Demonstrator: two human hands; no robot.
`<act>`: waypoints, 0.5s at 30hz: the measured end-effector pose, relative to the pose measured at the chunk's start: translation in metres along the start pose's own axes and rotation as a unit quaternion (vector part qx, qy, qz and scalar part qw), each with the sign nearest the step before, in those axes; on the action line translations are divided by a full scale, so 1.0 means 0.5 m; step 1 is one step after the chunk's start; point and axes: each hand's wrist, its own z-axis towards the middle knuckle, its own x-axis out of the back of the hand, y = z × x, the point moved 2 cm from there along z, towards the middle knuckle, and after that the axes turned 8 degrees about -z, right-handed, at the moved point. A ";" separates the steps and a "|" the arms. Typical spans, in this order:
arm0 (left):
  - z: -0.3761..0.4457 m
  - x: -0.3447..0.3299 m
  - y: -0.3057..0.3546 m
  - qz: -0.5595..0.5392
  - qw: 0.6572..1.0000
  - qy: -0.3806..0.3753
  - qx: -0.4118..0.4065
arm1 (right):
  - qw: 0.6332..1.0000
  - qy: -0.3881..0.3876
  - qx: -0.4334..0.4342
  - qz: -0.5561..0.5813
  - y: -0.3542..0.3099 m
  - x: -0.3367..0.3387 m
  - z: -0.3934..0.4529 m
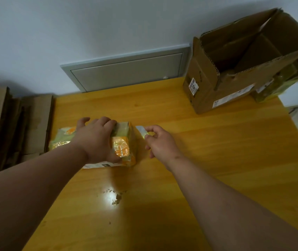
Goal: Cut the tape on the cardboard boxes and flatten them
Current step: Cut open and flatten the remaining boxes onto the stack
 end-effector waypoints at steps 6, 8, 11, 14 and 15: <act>-0.008 -0.003 0.005 0.001 1.000 0.015 0.002 | 0.996 -0.008 0.030 -0.081 -0.016 -0.028 0.011; -0.007 -0.005 0.005 0.000 1.000 0.017 0.004 | 0.995 -0.002 0.035 -0.093 -0.018 -0.033 0.014; -0.007 -0.008 0.005 0.004 1.000 0.012 0.010 | 0.994 0.003 0.038 -0.104 -0.022 -0.042 0.018; -0.006 -0.008 0.003 0.000 1.000 0.007 0.015 | 0.992 0.008 0.041 -0.119 -0.022 -0.048 0.022; -0.005 -0.007 0.003 -0.001 1.000 0.005 0.016 | 0.990 0.013 0.045 -0.130 -0.022 -0.048 0.023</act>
